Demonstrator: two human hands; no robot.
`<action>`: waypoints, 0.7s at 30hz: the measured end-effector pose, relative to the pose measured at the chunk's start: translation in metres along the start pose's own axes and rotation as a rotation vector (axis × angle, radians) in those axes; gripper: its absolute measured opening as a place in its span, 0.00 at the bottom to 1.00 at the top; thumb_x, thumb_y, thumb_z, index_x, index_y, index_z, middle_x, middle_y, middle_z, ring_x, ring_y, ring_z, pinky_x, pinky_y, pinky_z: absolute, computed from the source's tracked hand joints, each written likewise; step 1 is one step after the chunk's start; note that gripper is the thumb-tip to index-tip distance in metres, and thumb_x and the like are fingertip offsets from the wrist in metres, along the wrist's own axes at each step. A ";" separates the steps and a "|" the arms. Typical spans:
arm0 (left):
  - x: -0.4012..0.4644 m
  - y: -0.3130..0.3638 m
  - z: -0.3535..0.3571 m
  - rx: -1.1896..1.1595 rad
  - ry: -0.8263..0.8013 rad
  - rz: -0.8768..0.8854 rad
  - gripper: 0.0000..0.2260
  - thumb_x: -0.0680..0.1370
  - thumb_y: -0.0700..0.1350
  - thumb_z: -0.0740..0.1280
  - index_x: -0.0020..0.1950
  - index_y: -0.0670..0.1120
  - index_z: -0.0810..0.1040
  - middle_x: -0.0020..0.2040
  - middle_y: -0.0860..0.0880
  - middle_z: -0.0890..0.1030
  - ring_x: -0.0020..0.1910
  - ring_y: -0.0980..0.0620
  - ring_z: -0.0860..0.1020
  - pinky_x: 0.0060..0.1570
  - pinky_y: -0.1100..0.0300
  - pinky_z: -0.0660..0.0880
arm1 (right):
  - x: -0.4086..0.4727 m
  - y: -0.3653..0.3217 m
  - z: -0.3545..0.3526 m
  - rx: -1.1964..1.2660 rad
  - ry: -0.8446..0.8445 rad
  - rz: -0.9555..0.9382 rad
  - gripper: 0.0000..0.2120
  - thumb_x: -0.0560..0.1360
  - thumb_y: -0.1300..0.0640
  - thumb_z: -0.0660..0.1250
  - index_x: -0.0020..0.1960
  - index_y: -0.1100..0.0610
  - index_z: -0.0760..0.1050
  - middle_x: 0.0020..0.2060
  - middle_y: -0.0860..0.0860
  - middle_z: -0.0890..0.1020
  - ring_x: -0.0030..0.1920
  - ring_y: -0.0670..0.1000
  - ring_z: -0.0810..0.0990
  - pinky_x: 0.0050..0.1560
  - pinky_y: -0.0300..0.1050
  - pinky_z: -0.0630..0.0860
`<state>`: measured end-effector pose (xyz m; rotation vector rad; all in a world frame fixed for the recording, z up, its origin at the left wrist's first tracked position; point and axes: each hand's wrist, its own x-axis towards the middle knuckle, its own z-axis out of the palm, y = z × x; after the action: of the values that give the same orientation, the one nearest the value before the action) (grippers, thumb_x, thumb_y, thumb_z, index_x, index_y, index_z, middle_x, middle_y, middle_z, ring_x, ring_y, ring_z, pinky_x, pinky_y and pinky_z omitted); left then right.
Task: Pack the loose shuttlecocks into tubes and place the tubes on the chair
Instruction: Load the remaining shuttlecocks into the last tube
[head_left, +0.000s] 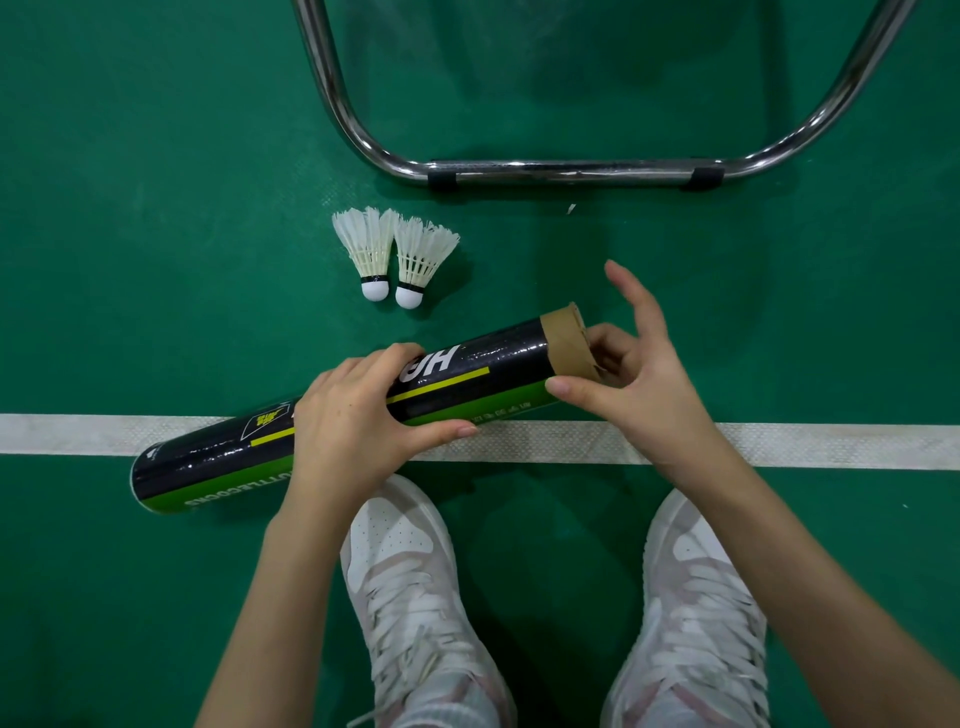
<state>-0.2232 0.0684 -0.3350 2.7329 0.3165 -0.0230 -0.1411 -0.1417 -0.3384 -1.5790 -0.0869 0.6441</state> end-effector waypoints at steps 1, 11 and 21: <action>0.000 0.000 0.000 0.002 0.002 0.002 0.33 0.61 0.72 0.60 0.52 0.49 0.78 0.41 0.51 0.81 0.41 0.47 0.80 0.38 0.60 0.65 | 0.000 0.000 -0.001 0.007 0.003 0.000 0.42 0.64 0.59 0.74 0.67 0.34 0.55 0.41 0.53 0.80 0.47 0.50 0.79 0.60 0.49 0.72; -0.001 0.000 0.002 0.018 -0.003 0.012 0.32 0.61 0.72 0.60 0.51 0.49 0.78 0.40 0.52 0.81 0.39 0.48 0.79 0.37 0.60 0.64 | -0.004 -0.003 0.009 -0.135 -0.057 0.064 0.45 0.68 0.66 0.74 0.69 0.34 0.54 0.44 0.47 0.83 0.47 0.44 0.83 0.57 0.40 0.76; -0.001 0.002 0.003 0.017 -0.023 0.013 0.33 0.60 0.73 0.60 0.51 0.50 0.78 0.39 0.54 0.80 0.39 0.49 0.79 0.36 0.61 0.62 | 0.003 -0.007 0.000 -0.221 -0.239 0.099 0.47 0.70 0.65 0.72 0.74 0.41 0.46 0.69 0.49 0.65 0.65 0.42 0.69 0.70 0.37 0.63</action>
<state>-0.2235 0.0651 -0.3368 2.7497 0.2928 -0.0540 -0.1361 -0.1392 -0.3326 -1.7193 -0.2670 0.9256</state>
